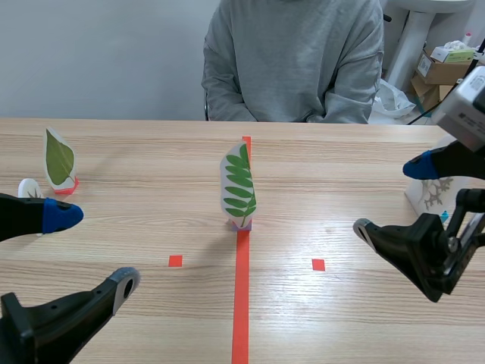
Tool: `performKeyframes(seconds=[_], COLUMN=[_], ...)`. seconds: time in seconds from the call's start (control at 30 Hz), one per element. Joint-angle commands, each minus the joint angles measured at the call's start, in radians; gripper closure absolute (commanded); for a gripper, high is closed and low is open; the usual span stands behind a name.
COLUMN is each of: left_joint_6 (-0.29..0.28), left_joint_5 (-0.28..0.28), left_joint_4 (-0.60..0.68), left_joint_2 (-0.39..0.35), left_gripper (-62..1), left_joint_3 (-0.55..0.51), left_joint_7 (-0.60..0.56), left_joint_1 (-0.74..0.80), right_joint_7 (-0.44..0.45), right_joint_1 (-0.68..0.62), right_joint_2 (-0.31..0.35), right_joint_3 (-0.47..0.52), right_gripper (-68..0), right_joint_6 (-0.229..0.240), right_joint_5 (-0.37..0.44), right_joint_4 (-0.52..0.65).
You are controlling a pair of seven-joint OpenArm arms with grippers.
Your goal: Do the leaf sorting experiment
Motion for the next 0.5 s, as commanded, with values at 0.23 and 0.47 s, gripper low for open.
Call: performKeyframes(seconds=[0.23,0.47], left_joint_6=[-0.002,-0.002], left_joint_5=[-0.013,-0.013], left_joint_4=[0.008,0.008], left_joint_2=[0.005,0.005], left_gripper=[-56.6,-56.6], left_joint_3=[0.007,0.007], left_joint_7=[-0.014,-0.014], left_joint_1=[0.000,0.000], right_joint_7=[-0.037,-0.094], right_joint_1=[0.003,0.003], right_joint_2=[0.003,0.003], right_joint_3=[0.005,0.005], right_gripper=[-60.8,-60.8], right_joint_6=[-0.001,-0.001], right_joint_5=[0.010,0.006], right_joint_4=[0.016,0.016])
